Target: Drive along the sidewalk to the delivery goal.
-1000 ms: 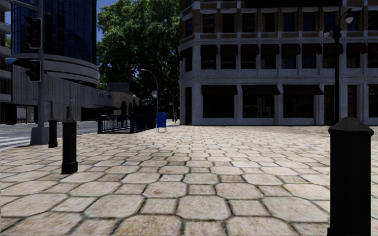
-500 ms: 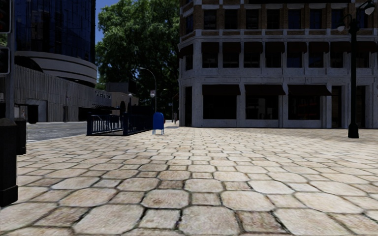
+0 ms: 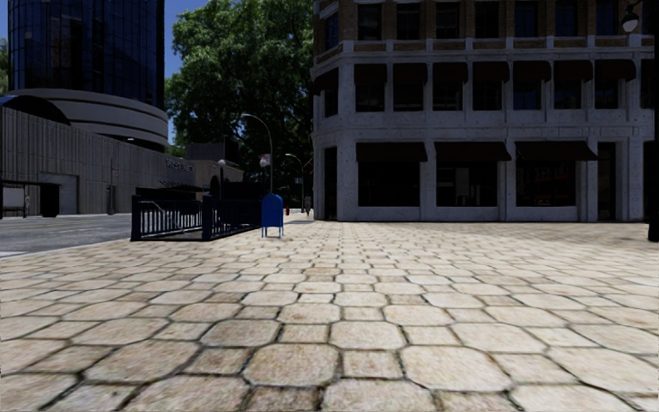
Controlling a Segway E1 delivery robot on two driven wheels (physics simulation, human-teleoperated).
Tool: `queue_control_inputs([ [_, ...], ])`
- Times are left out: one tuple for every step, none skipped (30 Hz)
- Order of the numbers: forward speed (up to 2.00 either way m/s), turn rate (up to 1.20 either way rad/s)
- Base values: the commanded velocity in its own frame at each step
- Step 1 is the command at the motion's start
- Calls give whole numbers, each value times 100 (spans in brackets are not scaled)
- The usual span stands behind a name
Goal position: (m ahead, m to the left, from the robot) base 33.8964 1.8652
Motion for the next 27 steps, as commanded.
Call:
queue_control_inputs([
  [200,0],
  [200,0],
  [200,0],
  [200,0],
  [200,0],
  [200,0],
  [200,0],
  [200,0],
  [200,0],
  [200,0],
  [200,0],
  [200,-6],
  [200,-81],
  [200,-120],
  [200,-120],
  [200,-120],
  [200,-120],
  [200,-109],
  [200,-54],
  [200,-54],
  [200,-8],
  [200,-1],
  [200,0],
  [200,0],
  [200,0],
  [200,0],
  [200,0],
])
